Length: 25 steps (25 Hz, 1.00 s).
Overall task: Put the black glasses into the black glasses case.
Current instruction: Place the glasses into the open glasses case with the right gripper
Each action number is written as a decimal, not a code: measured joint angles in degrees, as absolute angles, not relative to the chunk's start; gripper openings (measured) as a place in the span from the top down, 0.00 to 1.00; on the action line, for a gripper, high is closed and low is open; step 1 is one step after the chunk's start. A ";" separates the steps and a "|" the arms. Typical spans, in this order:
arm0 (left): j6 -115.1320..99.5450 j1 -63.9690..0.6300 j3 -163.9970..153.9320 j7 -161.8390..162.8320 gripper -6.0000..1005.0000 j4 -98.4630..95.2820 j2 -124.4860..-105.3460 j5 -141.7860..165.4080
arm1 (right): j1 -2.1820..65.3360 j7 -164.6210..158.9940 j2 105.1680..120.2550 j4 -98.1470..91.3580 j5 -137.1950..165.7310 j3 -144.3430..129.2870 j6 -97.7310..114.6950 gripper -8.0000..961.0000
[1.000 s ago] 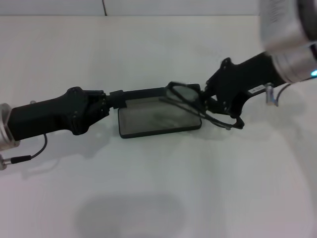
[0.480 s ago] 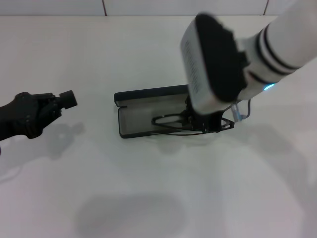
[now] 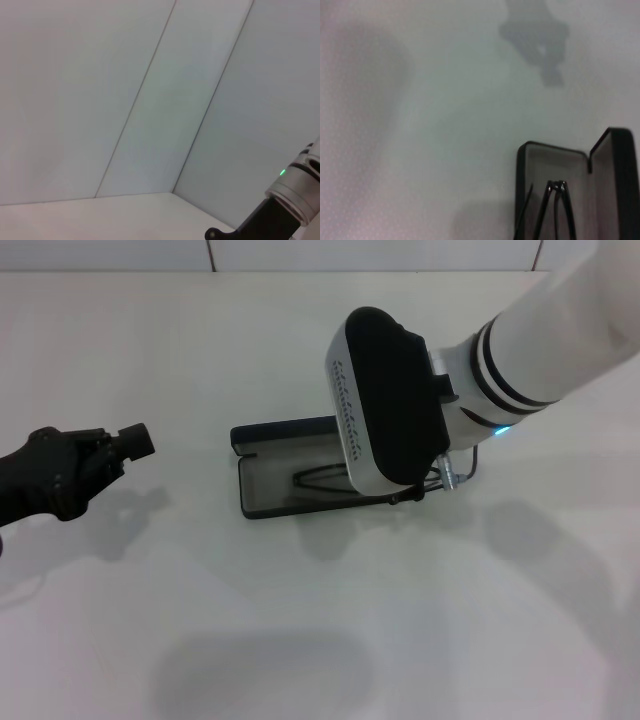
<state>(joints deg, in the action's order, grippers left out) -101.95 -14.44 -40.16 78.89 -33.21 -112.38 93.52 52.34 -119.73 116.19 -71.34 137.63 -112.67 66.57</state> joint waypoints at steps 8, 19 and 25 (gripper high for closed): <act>-101.48 -16.76 -40.44 79.65 1.00 -32.45 -112.34 94.77 | 52.73 -121.21 116.19 -71.35 137.63 -112.49 64.63 0.88; -100.01 -17.35 -40.10 80.74 1.00 -31.07 -112.47 96.46 | 53.15 -121.39 116.19 -70.92 138.36 -114.17 63.90 0.88; -100.02 -16.76 -40.09 81.10 1.00 -30.86 -112.82 96.46 | 53.27 -121.24 116.19 -70.76 139.77 -115.79 62.12 0.88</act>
<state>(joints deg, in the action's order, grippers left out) -100.02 -16.75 -40.09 81.10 -30.86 -112.82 96.46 53.27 -121.24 116.19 -70.76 139.77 -115.79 62.12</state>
